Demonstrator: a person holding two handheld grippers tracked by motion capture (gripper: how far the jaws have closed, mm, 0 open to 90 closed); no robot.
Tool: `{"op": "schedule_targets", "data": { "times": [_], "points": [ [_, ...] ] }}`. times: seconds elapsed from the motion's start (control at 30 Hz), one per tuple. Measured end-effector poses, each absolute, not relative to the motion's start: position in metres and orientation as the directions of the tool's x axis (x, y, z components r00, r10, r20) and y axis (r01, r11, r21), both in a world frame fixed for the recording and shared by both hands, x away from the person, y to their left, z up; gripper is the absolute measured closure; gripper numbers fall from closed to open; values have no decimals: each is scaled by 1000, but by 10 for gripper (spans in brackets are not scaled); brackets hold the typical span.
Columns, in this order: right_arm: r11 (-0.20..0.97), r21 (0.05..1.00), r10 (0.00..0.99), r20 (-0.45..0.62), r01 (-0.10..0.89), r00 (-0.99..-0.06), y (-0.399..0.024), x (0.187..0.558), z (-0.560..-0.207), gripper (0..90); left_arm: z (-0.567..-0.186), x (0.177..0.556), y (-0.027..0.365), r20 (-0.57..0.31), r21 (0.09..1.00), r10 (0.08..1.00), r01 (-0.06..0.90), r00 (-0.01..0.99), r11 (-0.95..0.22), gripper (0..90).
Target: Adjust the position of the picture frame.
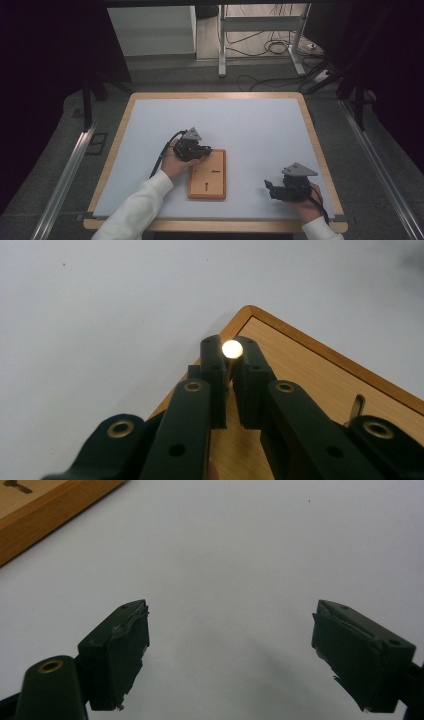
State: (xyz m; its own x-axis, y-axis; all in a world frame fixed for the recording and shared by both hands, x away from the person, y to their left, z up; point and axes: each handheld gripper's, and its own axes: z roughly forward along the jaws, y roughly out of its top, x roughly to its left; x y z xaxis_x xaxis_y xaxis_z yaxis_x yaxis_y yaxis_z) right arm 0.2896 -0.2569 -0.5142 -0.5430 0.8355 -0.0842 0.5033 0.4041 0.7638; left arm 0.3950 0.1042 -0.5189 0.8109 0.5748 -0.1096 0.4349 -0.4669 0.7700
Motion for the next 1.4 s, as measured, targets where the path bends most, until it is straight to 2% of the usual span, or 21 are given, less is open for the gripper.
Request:
{"op": "schedule_targets", "data": {
  "times": [0.5, 0.53, 0.57, 0.6, 0.67, 0.77, 0.87, 1.1, 1.4],
  "points": [
    [410, 766, 833, -94, 494, -546, -254, 288, -514, 156, -521, 392, 105, -90, 775, 559, 410, 824, -480, 833],
    [413, 768, 831, -97, 490, -548, -253, 288, -514, 156, -520, 392, 106, -91, 781, 555, 405, 827, -476, 790],
    [413, 768, 831, -97, 490, -548, -253, 288, -514, 156, -519, 392, 107, -86, 788, 552, 396, 829, -472, 790],
    [413, 769, 830, -98, 488, -549, -253, 287, -513, 156, -518, 392, 108, -79, 792, 556, 391, 828, -470, 735],
    [413, 770, 830, -97, 487, -549, -253, 287, -513, 156, -516, 391, 110, -65, 797, 557, 379, 828, -470, 710],
    [413, 770, 830, -98, 486, -549, -253, 287, -513, 156, -514, 391, 114, -67, 799, 558, 379, 827, -466, 606],
    [411, 771, 831, -98, 486, -548, -253, 287, -513, 156, -513, 390, 116, -59, 796, 557, 376, 828, -474, 556],
    [417, 790, 813, -101, 451, -574, -250, 284, -511, 156, -515, 390, 114, -55, 790, 542, 369, 838, -490, 513],
    [421, 803, 793, -99, 423, -601, -243, 280, -507, 156, -520, 392, 111, -65, 784, 529, 371, 846, -498, 502]
  ]
}}
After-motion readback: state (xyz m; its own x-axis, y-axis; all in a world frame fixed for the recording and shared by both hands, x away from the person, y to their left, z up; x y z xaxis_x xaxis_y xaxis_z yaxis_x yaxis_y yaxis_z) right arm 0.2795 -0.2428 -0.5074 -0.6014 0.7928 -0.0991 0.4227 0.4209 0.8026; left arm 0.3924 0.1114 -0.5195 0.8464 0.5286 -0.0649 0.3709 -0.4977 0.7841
